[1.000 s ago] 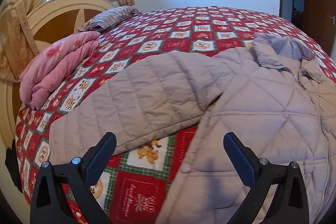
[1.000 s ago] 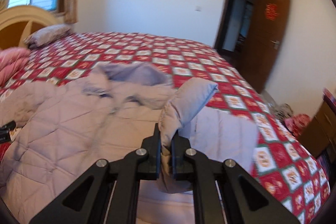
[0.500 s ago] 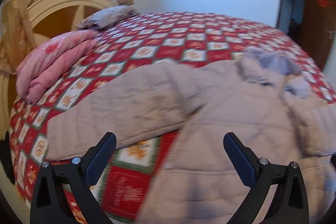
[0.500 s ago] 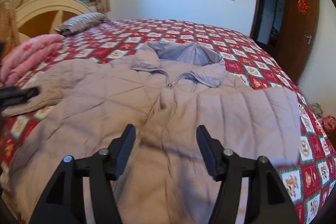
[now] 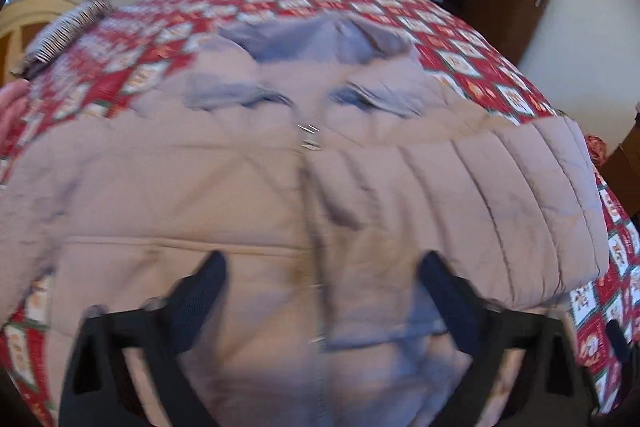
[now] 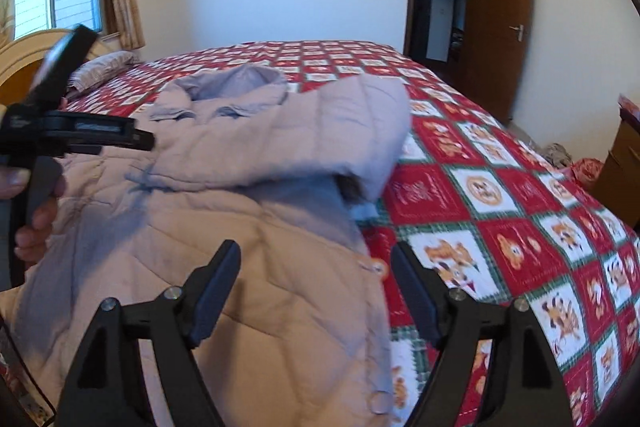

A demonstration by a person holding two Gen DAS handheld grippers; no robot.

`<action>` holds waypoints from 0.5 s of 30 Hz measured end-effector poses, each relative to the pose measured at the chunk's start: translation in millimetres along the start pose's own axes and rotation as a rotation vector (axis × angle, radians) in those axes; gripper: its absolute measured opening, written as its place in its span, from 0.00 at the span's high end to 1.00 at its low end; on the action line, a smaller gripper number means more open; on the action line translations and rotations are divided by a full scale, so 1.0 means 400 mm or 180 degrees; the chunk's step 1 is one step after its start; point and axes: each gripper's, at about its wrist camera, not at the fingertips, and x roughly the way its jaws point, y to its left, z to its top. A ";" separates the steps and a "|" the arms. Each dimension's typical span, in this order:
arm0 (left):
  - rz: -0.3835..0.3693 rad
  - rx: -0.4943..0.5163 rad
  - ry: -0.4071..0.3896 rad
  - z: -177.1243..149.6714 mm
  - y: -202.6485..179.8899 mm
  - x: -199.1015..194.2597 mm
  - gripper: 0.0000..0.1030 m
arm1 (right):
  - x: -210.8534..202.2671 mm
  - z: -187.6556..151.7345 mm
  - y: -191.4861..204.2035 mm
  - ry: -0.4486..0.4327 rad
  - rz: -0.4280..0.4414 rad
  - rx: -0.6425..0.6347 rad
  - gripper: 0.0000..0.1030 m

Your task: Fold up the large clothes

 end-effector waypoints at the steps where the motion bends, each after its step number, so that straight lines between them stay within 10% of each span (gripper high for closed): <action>1: -0.0094 -0.0007 0.0100 0.001 -0.012 0.024 0.47 | 0.000 -0.005 -0.013 -0.0014 -0.0001 0.0035 0.22; 3: -0.0279 -0.0043 0.0211 0.001 -0.028 0.052 0.74 | 0.002 -0.018 -0.037 -0.0035 -0.0013 0.0120 0.22; 6: -0.0266 0.0075 0.0086 -0.001 -0.037 0.020 0.87 | 0.008 -0.035 -0.060 -0.0028 0.0003 0.0218 0.22; 15: 0.0302 0.0215 -0.0462 -0.013 0.112 -0.141 0.89 | 0.029 -0.076 -0.091 0.0037 0.0029 0.0347 0.22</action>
